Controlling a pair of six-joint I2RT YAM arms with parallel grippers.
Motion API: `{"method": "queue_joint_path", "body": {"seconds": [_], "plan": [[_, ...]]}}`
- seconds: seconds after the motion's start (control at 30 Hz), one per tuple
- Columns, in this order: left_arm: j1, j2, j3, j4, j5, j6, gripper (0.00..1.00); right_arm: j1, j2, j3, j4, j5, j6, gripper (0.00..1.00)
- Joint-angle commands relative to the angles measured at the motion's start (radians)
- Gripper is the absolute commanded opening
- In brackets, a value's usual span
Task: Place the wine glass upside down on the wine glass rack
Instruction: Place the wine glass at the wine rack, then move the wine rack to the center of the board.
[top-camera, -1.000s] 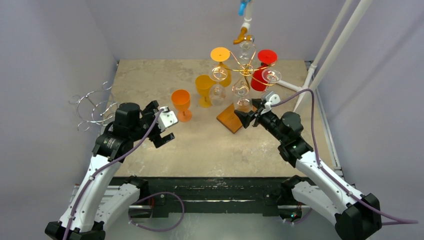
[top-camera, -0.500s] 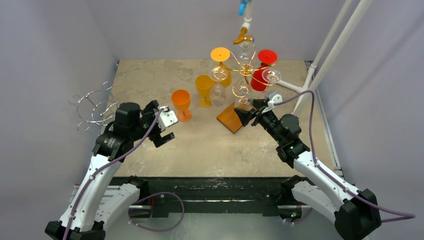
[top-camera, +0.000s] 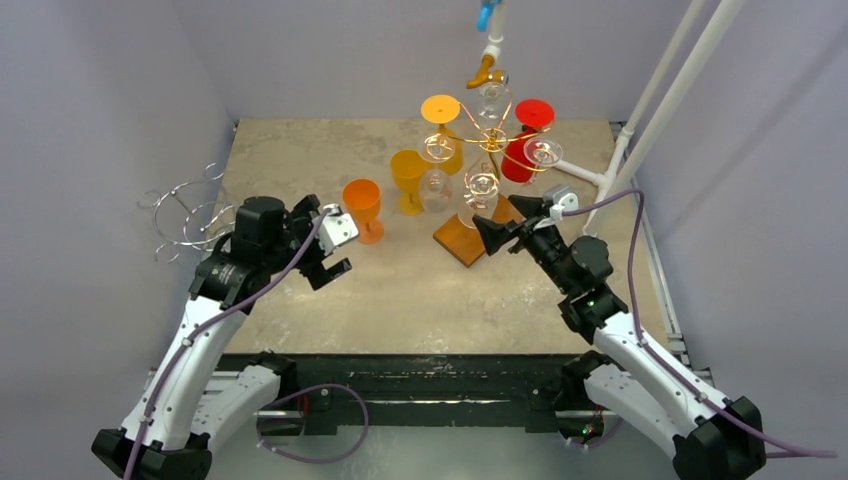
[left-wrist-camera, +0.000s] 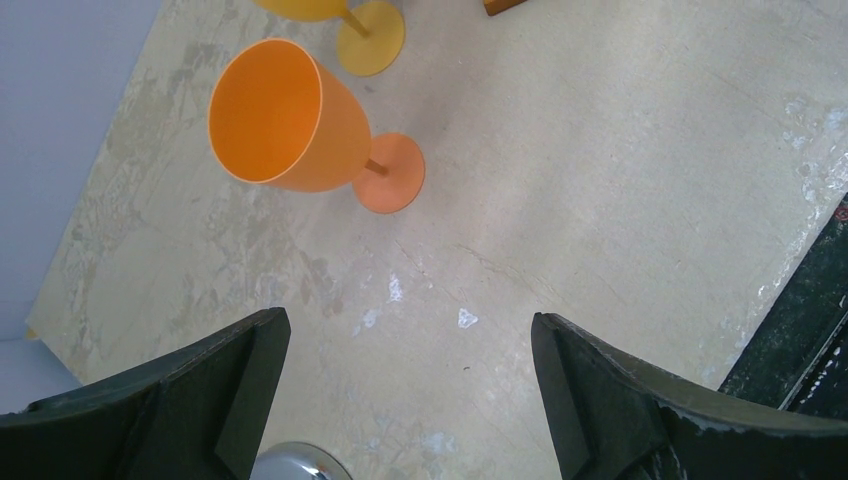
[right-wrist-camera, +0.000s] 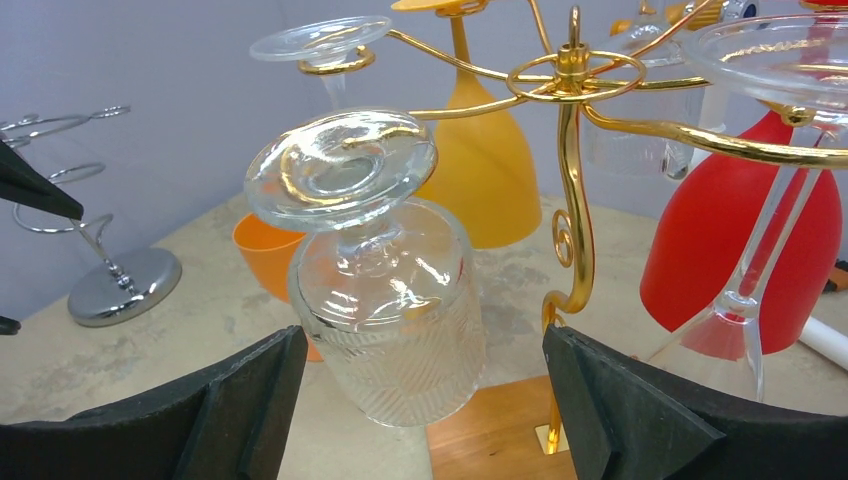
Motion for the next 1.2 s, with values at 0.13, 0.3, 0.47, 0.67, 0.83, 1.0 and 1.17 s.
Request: {"method": "queue_joint_path", "body": {"seconds": [0.13,0.3,0.47,0.67,0.83,1.0,1.17], "plan": [[0.000,0.010,0.078,-0.015,-0.046,-0.057,1.00,0.000,-0.056,0.025,-0.079,0.004,0.019,0.99],[0.000,0.073,0.186,-0.040,-0.116,-0.169,1.00,0.001,-0.115,0.092,-0.281,0.010,0.116,0.95],[0.000,0.207,0.416,-0.162,-0.206,-0.241,1.00,0.013,-0.174,0.146,-0.466,-0.055,0.243,0.89],[0.000,0.303,0.617,-0.228,-0.481,-0.279,1.00,0.187,-0.237,0.178,-0.607,0.062,0.268,0.88],[0.072,0.347,0.684,-0.256,-0.627,-0.247,1.00,0.486,-0.110,0.243,-0.648,0.285,0.274,0.88],[0.382,0.406,0.657,-0.192,-0.570,-0.177,1.00,0.776,0.092,0.368,-0.707,0.514,0.275,0.89],[0.505,0.464,0.713,-0.197,-0.526,-0.185,1.00,0.944,0.282,0.504,-0.803,0.680,0.323,0.90]]}}
